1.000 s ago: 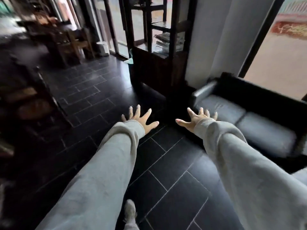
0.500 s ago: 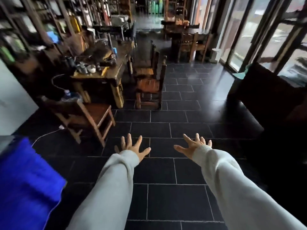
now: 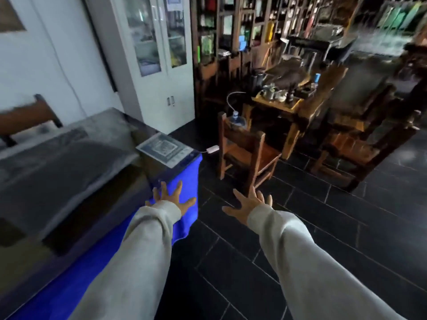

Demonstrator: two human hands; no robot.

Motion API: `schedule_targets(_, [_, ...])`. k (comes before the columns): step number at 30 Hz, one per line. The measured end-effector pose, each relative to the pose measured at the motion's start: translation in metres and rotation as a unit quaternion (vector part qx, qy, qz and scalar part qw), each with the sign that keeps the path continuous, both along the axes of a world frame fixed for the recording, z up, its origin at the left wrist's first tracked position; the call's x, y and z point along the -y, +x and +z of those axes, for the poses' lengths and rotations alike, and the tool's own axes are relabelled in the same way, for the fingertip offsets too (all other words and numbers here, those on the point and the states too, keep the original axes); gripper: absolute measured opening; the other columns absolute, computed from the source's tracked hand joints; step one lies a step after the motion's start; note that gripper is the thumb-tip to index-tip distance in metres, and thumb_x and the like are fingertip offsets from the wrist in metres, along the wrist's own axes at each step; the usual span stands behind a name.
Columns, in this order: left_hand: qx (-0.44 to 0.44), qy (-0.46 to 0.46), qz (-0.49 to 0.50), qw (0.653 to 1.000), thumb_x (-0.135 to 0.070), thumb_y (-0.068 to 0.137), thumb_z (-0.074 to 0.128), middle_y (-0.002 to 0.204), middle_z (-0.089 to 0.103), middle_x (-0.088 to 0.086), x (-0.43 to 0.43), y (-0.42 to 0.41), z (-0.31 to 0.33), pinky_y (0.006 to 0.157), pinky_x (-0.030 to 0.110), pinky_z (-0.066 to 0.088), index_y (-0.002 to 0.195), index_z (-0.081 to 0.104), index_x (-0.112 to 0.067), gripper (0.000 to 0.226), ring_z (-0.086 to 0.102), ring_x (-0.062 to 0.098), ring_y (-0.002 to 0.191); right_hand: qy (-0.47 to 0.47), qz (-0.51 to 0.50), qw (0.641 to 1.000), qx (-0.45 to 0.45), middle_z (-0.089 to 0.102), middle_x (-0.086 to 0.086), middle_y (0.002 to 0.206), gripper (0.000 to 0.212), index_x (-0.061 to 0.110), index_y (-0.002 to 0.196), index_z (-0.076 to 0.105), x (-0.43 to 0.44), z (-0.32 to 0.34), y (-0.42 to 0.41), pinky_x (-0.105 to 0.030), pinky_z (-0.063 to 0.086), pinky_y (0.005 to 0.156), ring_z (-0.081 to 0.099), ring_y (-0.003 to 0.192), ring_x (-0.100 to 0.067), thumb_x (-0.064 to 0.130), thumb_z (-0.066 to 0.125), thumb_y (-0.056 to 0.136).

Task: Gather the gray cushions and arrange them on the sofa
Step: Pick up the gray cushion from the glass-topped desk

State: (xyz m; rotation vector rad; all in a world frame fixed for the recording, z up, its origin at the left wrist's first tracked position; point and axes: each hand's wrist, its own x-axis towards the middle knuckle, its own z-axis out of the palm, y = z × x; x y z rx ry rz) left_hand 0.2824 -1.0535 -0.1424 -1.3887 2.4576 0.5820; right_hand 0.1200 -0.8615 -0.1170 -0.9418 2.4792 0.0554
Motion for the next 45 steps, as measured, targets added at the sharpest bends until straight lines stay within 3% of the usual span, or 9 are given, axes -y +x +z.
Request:
schedule_targets(12, [0.056,0.062,0.228,0.97,-0.087,0.084,0.037,0.17,-0.019,0.005,0.165,0.181,-0.036,0.12,0.063,0.008,0.157,-0.009,-0.05,0.095,-0.015,0.037,0.155,0.056,0.226,0.972,0.024,-0.011,-0.009,0.174,0.096,0.049,0.162,-0.002,0.264,-0.049,0.083,-0.06,-0.003,0.124,-0.003,0.159,-0.034,0.09,0.035,0.083])
schedule_targets(21, [0.059,0.068,0.383,0.919,-0.086,0.085,0.034,0.169,-0.023,0.002,0.273,0.215,-0.082,0.121,0.063,0.011,0.154,-0.014,-0.056,0.089,-0.016,0.036,0.155,0.042,0.31,0.947,0.075,-0.009,-0.011,0.174,0.095,0.046,0.163,0.0,0.462,-0.062,0.072,-0.059,0.001,0.125,0.0,0.159,-0.034,0.085,0.041,0.086])
schedule_targets(25, [0.07,0.081,0.44,0.892,-0.088,0.078,0.044,0.169,-0.022,0.003,0.291,0.218,-0.099,0.12,0.064,0.017,0.152,-0.016,-0.057,0.1,-0.01,0.039,0.155,0.056,0.332,0.935,0.106,-0.014,-0.014,0.172,0.098,0.043,0.163,-0.005,0.522,-0.08,0.064,-0.058,0.003,0.125,-0.004,0.159,-0.037,0.079,0.047,0.089])
schedule_targets(30, [0.118,0.074,0.41,0.901,-0.087,0.067,0.062,0.162,-0.04,0.003,0.304,0.223,-0.105,0.116,0.063,0.027,0.136,-0.039,-0.062,0.125,-0.012,0.044,0.153,0.045,0.33,0.934,0.128,-0.03,-0.014,0.168,0.119,0.05,0.158,-0.019,0.572,-0.104,0.061,-0.057,0.007,0.125,-0.013,0.157,-0.039,0.052,0.076,0.086])
schedule_targets(34, [0.077,0.055,0.418,0.904,-0.101,0.063,0.031,0.165,-0.033,-0.005,0.307,0.23,-0.118,0.119,0.065,0.019,0.127,-0.037,-0.074,0.097,-0.01,0.044,0.153,0.071,0.341,0.931,0.109,-0.034,-0.016,0.166,0.129,0.054,0.149,-0.032,0.59,-0.125,0.059,-0.061,0.005,0.125,-0.017,0.156,-0.042,0.046,0.079,0.085])
schedule_targets(38, [0.04,0.039,0.383,0.922,-0.11,0.043,0.026,0.162,-0.039,-0.008,0.313,0.234,-0.128,0.119,0.066,0.019,0.134,-0.028,-0.075,0.112,-0.013,0.047,0.152,0.074,0.324,0.939,0.089,-0.02,-0.02,0.169,0.134,0.056,0.146,-0.037,0.603,-0.129,0.052,-0.062,0.007,0.125,-0.005,0.157,-0.044,0.056,0.079,0.08])
schedule_targets(42, [0.066,0.075,0.384,0.918,-0.111,0.036,0.022,0.146,-0.059,-0.008,0.313,0.246,-0.148,0.121,0.061,0.02,0.131,-0.039,-0.07,0.121,-0.022,0.047,0.15,0.136,0.334,0.927,0.108,-0.012,-0.019,0.169,0.139,0.058,0.143,-0.038,0.629,-0.137,0.058,-0.061,0.018,0.123,0.006,0.155,-0.046,0.052,0.084,0.077])
schedule_targets(44, [0.076,0.069,0.387,0.917,-0.111,0.03,0.009,0.152,-0.054,-0.001,0.305,0.245,-0.151,0.121,0.061,0.02,0.128,-0.044,-0.068,0.119,-0.022,0.049,0.149,0.164,0.334,0.922,0.103,-0.016,-0.019,0.169,0.14,0.056,0.142,-0.041,0.628,-0.141,0.064,-0.061,0.019,0.124,0.006,0.155,-0.046,0.05,0.083,0.078])
schedule_targets(45, [0.07,0.058,0.38,0.92,-0.111,0.031,0.007,0.16,-0.043,0.004,0.314,0.249,-0.153,0.119,0.064,0.023,0.133,-0.037,-0.068,0.119,-0.015,0.052,0.15,0.163,0.329,0.925,0.098,-0.018,-0.02,0.168,0.139,0.054,0.142,-0.043,0.635,-0.146,0.071,-0.06,0.018,0.124,0.005,0.155,-0.046,0.048,0.082,0.08])
